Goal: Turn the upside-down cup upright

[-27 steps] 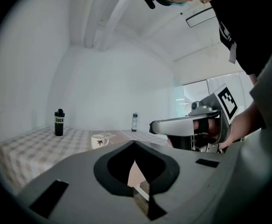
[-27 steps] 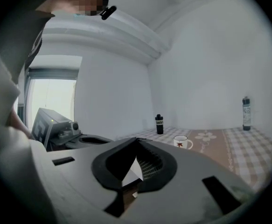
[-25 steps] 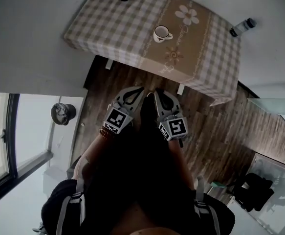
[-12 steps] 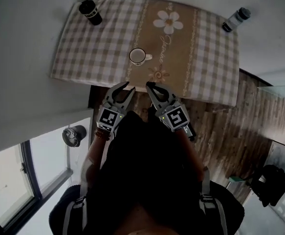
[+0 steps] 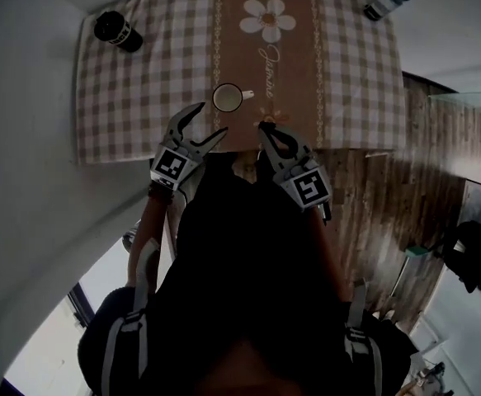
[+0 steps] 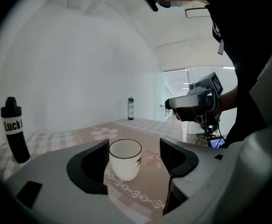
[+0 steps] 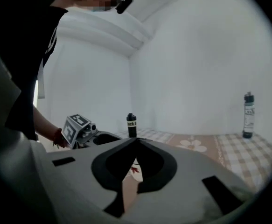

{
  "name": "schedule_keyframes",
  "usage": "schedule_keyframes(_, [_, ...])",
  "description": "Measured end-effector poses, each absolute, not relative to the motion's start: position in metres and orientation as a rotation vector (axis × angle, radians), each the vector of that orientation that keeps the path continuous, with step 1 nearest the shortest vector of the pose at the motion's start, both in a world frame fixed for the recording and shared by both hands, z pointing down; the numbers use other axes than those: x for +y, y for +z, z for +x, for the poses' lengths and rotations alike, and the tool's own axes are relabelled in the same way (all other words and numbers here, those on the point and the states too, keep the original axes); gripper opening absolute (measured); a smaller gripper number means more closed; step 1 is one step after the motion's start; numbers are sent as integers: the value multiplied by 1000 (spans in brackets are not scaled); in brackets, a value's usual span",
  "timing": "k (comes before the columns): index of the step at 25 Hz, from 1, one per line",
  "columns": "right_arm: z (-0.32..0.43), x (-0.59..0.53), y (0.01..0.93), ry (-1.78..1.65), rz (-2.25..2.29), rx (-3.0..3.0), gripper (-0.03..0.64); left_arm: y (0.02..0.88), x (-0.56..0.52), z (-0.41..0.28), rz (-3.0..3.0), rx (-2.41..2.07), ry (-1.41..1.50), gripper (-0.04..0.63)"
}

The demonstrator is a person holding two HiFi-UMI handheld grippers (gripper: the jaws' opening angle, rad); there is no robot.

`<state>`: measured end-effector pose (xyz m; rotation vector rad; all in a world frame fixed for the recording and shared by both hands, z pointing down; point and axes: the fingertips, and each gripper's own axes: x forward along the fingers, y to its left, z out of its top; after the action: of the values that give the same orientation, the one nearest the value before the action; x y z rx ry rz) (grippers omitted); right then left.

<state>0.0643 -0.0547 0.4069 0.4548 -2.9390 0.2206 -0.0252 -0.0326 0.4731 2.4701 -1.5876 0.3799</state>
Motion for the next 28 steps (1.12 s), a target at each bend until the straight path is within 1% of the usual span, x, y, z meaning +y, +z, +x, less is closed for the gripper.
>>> schedule_keyframes(1, [67, -57, 408, 258, 534, -2930, 3, 482, -35, -28, 2501, -1535, 404, 368])
schedule_keyframes(4, [72, -66, 421, 340, 714, -2878, 3, 507, -45, -40, 2601, -1408, 460, 420])
schedule_keyframes(9, [76, -72, 427, 379, 967, -2821, 3, 519, -71, -40, 2628, -1236, 413, 526])
schedule_keyframes(11, [78, -73, 428, 389, 1067, -2799, 3, 523, -77, -35, 2643, -1189, 421, 545])
schedule_keyframes(15, [82, -65, 432, 383, 1205, -2752, 3, 534, -81, -23, 2701, -1122, 450, 545])
schedule_keyframes(19, [87, -60, 436, 384, 1270, -2730, 3, 545, -88, -15, 2716, -1103, 421, 543])
schedule_keyframes(25, [87, -58, 443, 390, 1300, -2725, 3, 556, -94, -13, 2704, -1112, 452, 477])
schedule_keyframes(27, [83, -59, 448, 367, 1264, -2718, 3, 555, -94, -12, 2704, -1123, 468, 432])
schedule_keyframes(28, [81, -60, 453, 346, 1228, -2715, 3, 555, -94, -13, 2703, -1128, 473, 420])
